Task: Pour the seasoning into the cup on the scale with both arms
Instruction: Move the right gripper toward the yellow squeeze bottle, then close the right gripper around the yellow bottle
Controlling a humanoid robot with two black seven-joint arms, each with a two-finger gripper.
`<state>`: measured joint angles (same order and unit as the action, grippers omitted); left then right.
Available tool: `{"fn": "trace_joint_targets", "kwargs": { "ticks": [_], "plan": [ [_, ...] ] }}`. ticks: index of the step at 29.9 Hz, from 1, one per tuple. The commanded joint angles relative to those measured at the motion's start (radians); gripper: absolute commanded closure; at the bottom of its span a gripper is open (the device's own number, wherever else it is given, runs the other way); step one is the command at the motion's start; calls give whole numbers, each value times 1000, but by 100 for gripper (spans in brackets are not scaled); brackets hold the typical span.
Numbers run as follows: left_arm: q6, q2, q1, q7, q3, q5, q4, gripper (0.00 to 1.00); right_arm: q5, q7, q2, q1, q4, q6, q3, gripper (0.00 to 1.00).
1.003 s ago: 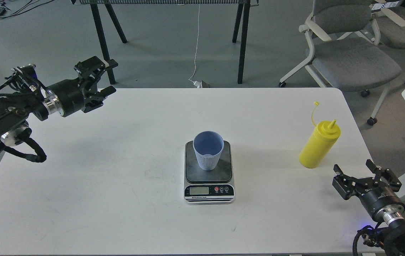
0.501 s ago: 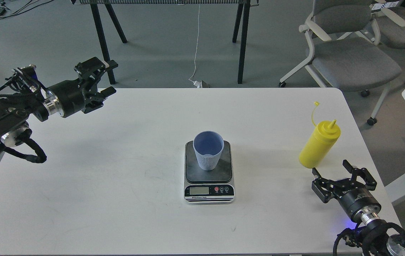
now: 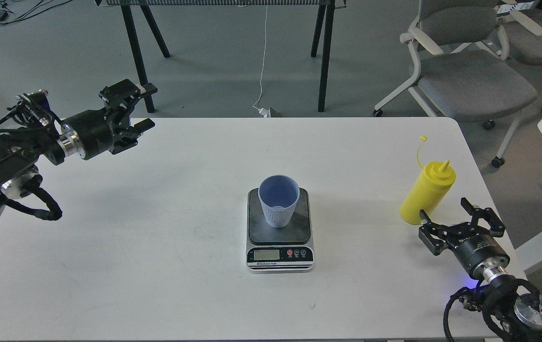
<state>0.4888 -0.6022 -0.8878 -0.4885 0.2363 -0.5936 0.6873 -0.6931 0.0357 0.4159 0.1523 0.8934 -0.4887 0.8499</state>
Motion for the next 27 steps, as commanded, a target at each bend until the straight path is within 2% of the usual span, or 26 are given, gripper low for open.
{"fn": "trace_joint_targets", "kwargs": {
  "ticks": [1,27],
  "plan": [
    [0,-2,1,0,0,0,0,0,26,0,-31,13,-28,0,0,1],
    [0,-4,12,0,-2,0,0,0,61,0,-83,141,-113,0,-35,2]
  ]
}}
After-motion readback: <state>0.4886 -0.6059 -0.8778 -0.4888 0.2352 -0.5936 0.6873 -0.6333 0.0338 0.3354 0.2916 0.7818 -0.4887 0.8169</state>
